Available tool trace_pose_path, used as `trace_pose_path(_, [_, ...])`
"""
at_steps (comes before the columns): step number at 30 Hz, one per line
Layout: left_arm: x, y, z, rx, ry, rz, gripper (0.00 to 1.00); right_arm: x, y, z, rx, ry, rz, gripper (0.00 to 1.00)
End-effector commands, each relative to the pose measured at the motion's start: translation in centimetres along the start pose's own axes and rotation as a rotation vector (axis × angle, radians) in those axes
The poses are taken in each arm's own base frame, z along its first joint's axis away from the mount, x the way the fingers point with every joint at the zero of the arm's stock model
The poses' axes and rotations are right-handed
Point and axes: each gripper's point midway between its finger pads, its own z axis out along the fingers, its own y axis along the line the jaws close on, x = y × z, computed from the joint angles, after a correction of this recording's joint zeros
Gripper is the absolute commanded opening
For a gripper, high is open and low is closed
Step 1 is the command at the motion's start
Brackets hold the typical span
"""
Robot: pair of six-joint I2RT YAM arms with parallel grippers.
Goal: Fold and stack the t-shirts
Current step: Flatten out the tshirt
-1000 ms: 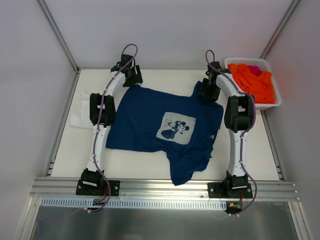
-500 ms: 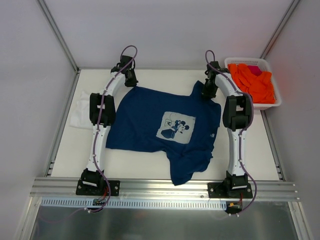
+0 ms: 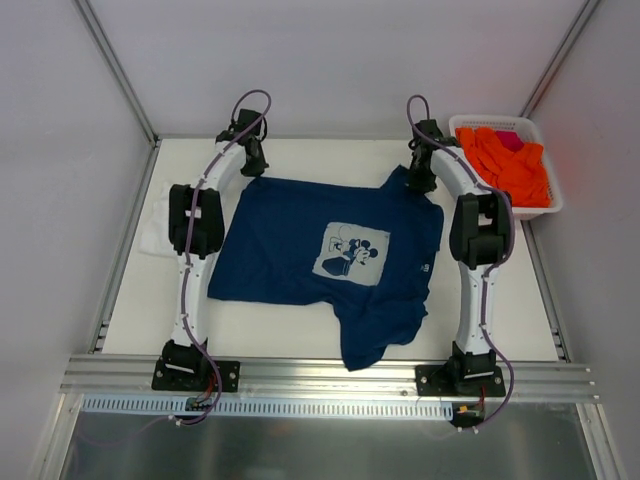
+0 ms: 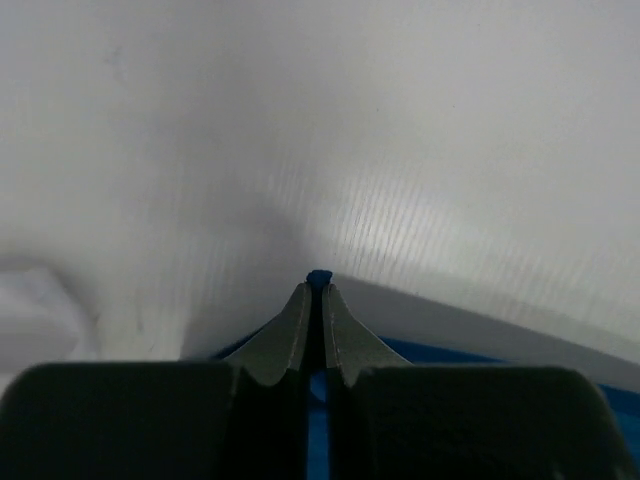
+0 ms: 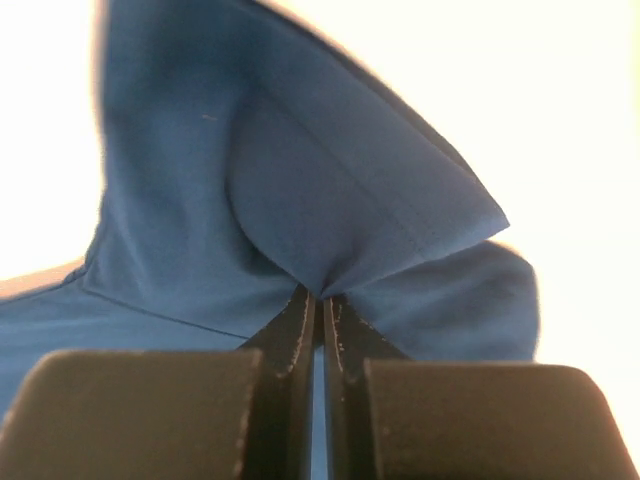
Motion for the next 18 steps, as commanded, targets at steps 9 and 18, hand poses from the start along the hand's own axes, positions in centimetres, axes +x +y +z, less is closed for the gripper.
trace_pose_path(9, [-12.5,-0.3,-32.8,0.156,-0.558,-0.003,0.0,-9.7,-4.6,-29.7,-0.047,-0.618,-0.039,0.0])
trace_pose_path(18, [-9.6,-0.2,-53.2,0.316,-0.841,0.039,0.0,-5.1,-9.9,-50.1,-0.209,-1.007,0.019,0.0])
